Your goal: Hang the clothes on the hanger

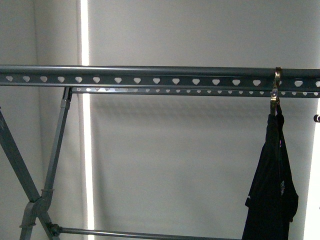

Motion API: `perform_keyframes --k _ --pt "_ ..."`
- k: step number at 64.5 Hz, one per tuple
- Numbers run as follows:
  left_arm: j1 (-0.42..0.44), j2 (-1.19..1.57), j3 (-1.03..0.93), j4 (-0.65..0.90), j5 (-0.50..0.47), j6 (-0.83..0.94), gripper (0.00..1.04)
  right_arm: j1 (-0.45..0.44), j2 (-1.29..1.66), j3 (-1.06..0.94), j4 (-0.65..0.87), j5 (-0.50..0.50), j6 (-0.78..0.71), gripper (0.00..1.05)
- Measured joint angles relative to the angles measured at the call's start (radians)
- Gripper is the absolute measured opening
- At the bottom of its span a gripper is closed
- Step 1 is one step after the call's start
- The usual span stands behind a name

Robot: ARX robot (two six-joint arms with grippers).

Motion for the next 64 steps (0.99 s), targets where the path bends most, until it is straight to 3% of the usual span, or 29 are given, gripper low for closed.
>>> perform_keyframes --k 25,31,61,64 --pt "0.0 -0.116 0.0 -0.116 0.0 0.0 0.04 0.0 0.0 0.0 0.0 0.0 0.0 0.02" --pt "0.0 -0.252 0.0 -0.278 0.001 0.0 0.04 0.0 0.0 0.0 0.0 0.0 0.0 0.02" --pt "0.0 -0.287 0.0 -0.293 0.001 0.0 0.04 0.0 0.0 0.0 0.0 0.0 0.0 0.02" --pt "0.0 -0.287 0.0 -0.293 0.001 0.0 0.1 0.0 0.0 0.0 0.0 0.0 -0.001 0.07"
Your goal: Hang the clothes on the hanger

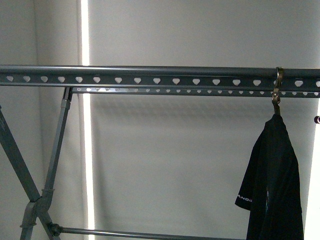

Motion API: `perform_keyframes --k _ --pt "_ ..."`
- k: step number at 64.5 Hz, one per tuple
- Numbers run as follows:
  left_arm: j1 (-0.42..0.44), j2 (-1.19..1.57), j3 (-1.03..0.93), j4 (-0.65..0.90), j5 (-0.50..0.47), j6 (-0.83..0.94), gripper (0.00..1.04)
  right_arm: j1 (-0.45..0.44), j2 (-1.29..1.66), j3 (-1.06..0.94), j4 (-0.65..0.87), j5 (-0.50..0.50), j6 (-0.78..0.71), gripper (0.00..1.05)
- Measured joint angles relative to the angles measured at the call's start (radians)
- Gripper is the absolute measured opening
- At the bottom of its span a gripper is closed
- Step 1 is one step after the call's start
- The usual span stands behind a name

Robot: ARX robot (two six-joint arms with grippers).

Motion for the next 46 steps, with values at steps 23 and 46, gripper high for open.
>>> perform_keyframes --k 23,46 --pt "0.0 0.0 0.0 0.0 0.0 0.0 0.79 0.0 0.0 0.0 0.0 0.0 0.0 0.74" --pt "0.0 0.0 0.0 0.0 0.0 0.0 0.98 0.0 0.0 0.0 0.0 0.0 0.0 0.97"
